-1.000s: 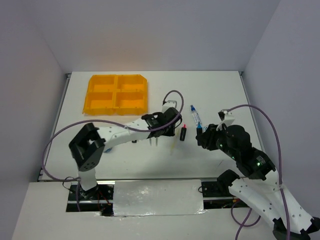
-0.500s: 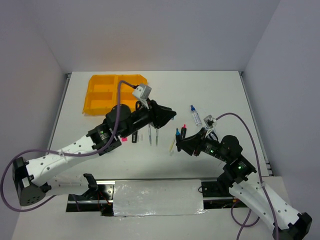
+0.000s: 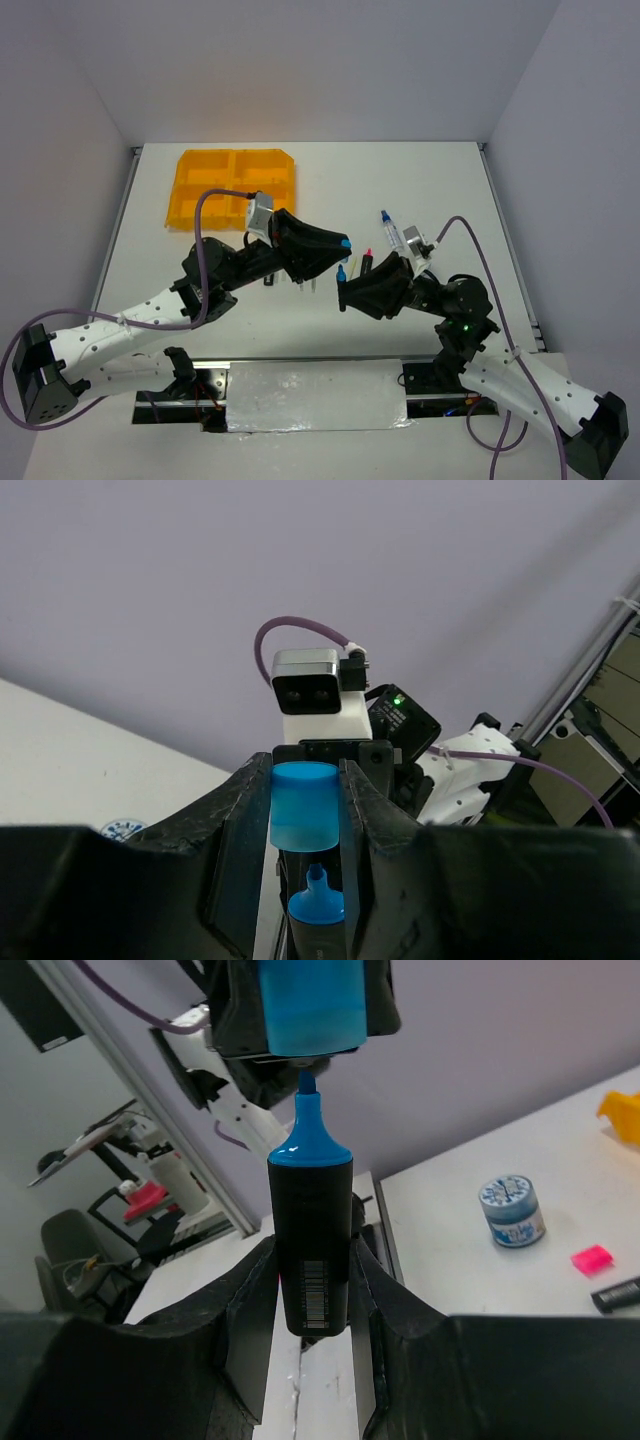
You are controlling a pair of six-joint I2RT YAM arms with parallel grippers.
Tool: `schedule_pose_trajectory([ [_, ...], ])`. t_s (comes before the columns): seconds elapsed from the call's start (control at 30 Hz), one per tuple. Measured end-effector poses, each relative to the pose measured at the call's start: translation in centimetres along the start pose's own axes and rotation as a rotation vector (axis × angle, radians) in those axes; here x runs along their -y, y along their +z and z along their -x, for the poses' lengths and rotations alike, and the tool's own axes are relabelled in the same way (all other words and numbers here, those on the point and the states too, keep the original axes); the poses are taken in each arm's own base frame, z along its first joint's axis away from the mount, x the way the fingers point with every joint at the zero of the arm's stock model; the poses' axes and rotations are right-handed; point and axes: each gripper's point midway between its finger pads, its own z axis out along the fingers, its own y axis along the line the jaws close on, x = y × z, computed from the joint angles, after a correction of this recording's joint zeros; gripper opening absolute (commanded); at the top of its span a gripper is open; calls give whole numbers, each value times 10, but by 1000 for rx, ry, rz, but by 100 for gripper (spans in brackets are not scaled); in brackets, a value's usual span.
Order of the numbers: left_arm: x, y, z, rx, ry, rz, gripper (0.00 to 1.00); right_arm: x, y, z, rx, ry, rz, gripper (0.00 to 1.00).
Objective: Sort the stationery into containers
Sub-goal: Close the pen cap on the pen.
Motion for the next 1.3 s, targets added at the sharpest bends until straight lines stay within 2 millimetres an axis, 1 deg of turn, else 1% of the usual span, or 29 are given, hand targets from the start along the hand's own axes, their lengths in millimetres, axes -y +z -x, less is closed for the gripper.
schedule_pose_trajectory([
  [0.1,8,0,5,21,6,-40,16,-7,2,2,12,-9,40,0],
  [0.27,17,0,13,49,6,-80,16,-10,0,-1,13,-1,64,0],
  [0.43,23,-1,15,54,9,-110,15,-14,0,3,27,-11,78,0],
  [0.67,27,-5,9,49,-9,-141,16,-16,1,5,33,-5,87,0],
  [0.93,33,-4,8,58,-21,-185,16,-14,2,3,27,6,84,0],
  [1.17,26,-6,-5,44,-29,-179,16,-15,2,4,30,6,87,0],
  [1.3,22,-8,-9,40,-30,-163,16,-18,2,7,39,-2,93,0],
])
